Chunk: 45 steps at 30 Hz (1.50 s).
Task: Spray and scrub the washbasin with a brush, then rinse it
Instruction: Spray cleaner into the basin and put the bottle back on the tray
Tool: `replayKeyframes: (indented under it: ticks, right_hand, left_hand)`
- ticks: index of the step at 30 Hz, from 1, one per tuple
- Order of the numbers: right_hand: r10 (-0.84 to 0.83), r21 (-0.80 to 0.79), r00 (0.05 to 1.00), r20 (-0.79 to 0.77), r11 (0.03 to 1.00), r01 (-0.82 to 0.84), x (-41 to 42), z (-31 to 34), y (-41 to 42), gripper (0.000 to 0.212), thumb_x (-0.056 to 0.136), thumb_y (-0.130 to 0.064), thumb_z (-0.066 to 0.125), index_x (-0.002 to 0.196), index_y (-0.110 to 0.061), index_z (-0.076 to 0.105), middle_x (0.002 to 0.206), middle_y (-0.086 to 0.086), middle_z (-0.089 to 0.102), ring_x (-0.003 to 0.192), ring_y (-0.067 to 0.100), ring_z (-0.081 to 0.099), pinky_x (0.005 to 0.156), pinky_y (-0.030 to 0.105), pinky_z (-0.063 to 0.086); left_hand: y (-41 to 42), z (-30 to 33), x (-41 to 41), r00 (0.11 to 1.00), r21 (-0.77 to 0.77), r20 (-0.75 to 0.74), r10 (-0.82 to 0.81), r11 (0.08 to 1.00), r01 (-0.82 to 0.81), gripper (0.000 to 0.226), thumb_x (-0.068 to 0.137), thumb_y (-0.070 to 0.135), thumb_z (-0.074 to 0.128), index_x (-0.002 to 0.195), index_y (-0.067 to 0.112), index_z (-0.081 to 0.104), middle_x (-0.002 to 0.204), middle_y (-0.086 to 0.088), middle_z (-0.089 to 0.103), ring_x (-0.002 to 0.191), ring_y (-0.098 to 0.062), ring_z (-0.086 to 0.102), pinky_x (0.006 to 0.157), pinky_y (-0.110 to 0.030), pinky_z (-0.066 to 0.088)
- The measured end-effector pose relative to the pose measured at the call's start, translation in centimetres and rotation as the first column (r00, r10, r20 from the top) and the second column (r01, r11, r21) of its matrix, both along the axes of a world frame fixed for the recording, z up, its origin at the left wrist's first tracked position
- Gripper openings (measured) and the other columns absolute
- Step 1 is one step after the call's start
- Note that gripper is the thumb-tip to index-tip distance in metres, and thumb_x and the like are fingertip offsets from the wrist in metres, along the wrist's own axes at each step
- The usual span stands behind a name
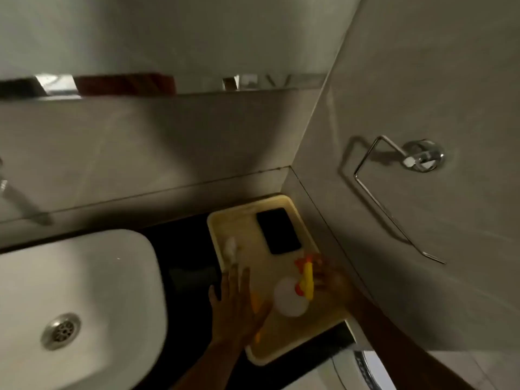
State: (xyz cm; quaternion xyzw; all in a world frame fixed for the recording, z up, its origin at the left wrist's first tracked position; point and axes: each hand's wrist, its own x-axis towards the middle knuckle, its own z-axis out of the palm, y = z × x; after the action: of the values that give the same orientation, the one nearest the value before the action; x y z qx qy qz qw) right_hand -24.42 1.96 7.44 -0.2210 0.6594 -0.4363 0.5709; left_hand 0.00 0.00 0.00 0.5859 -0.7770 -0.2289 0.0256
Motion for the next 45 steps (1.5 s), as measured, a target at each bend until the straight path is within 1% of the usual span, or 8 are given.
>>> replayKeyframes:
  ticks: [3,10,16,22,30,36,41,45]
  right_hand:
    - [0.073,-0.015,0.996,0.056,0.997,-0.072,-0.3,-2.1,0.4,0.033,0.099,-0.008,0.042,0.128,-0.016,0.056,0.132,0.011,0.060,0.100,0.024,0.070,0.077,0.043,0.060]
    - [0.410,0.022,0.690,-0.597,0.868,-0.497,2.0,-5.7,1.2,0.112,0.065,-0.040,0.089,0.149,-0.041,0.015,0.142,-0.041,0.022,0.123,-0.029,0.027,0.092,-0.005,0.030]
    - [0.101,-0.181,0.891,-0.442,0.963,-0.199,5.2,-7.2,-1.5,0.055,0.082,0.003,0.071,0.123,-0.032,0.059,0.121,0.009,0.067,0.106,0.015,0.068,0.083,0.031,0.059]
    - [0.406,-0.235,0.791,-0.458,0.802,-0.549,11.1,-1.9,-6.5,0.105,0.065,0.035,0.058,0.132,-0.046,0.054,0.107,-0.003,0.073,0.086,0.028,0.070,0.057,0.045,0.059]
    - [0.695,0.039,0.608,-0.384,0.670,-0.741,28.7,2.8,-5.1,0.042,0.077,-0.007,0.071,0.112,-0.031,0.069,0.094,0.005,0.072,0.077,0.027,0.071,0.057,0.044,0.059]
    - [0.747,0.217,0.490,-0.448,0.623,-0.751,35.9,2.6,-3.3,0.040,0.074,-0.011,0.062,0.108,-0.032,0.066,0.088,0.006,0.066,0.070,0.022,0.064,0.059,0.037,0.057]
    - [0.652,0.255,0.505,-0.566,0.721,-0.644,39.0,2.4,-3.6,0.038,0.084,-0.015,0.061,0.050,-0.034,0.059,0.060,0.005,0.060,0.058,0.025,0.058,0.070,0.047,0.057]
    - [0.639,0.363,0.430,-0.638,0.742,-0.564,40.6,2.7,-4.5,0.029,0.075,-0.011,0.057,0.093,-0.025,0.076,0.061,0.007,0.064,0.055,0.025,0.063,0.050,0.034,0.057]
  left_hand:
    - [0.2,-1.7,-1.0,0.997,0.094,0.047,0.053,0.994,-0.057,0.107,0.071,0.091,-0.007,0.160,0.032,0.008,0.170,-0.003,0.012,0.156,-0.030,0.011,0.118,-0.064,0.011]
    - [1.2,-3.9,-1.1,0.996,-0.044,0.089,-0.019,0.999,0.023,0.078,0.086,0.062,0.038,0.145,0.013,0.049,0.151,-0.020,0.050,0.141,-0.039,0.045,0.103,-0.067,0.044]
    - [-0.1,-0.4,3.6,0.998,-0.238,0.005,-0.055,0.970,0.054,0.072,0.091,0.058,0.047,0.152,0.020,0.037,0.162,-0.010,0.035,0.149,-0.032,0.034,0.110,-0.064,0.037]
    - [-1.5,3.4,19.7,0.965,-0.400,-0.049,0.259,0.880,-0.256,0.072,0.096,0.061,0.039,0.155,0.021,0.030,0.169,-0.008,0.017,0.156,-0.028,0.016,0.121,-0.055,0.015]
    - [3.9,4.1,45.9,0.631,-0.260,0.180,0.754,0.655,-0.709,0.086,0.086,0.071,0.025,0.150,0.015,0.035,0.165,-0.015,0.025,0.152,-0.039,0.019,0.113,-0.071,0.024]
    - [1.9,2.9,48.7,0.773,-0.248,0.243,0.586,0.808,-0.534,0.082,0.087,0.069,0.028,0.150,0.017,0.036,0.162,-0.015,0.031,0.149,-0.039,0.025,0.113,-0.070,0.025]
    - [1.3,1.2,48.9,0.826,-0.217,0.223,0.518,0.852,-0.476,0.085,0.088,0.071,0.029,0.153,0.017,0.030,0.165,-0.015,0.025,0.151,-0.041,0.020,0.111,-0.071,0.027]
    - [0.9,1.2,49.5,0.849,-0.210,0.090,0.521,0.843,-0.495,0.080,0.088,0.068,0.035,0.148,0.016,0.034,0.162,-0.014,0.031,0.150,-0.041,0.023,0.108,-0.069,0.036]
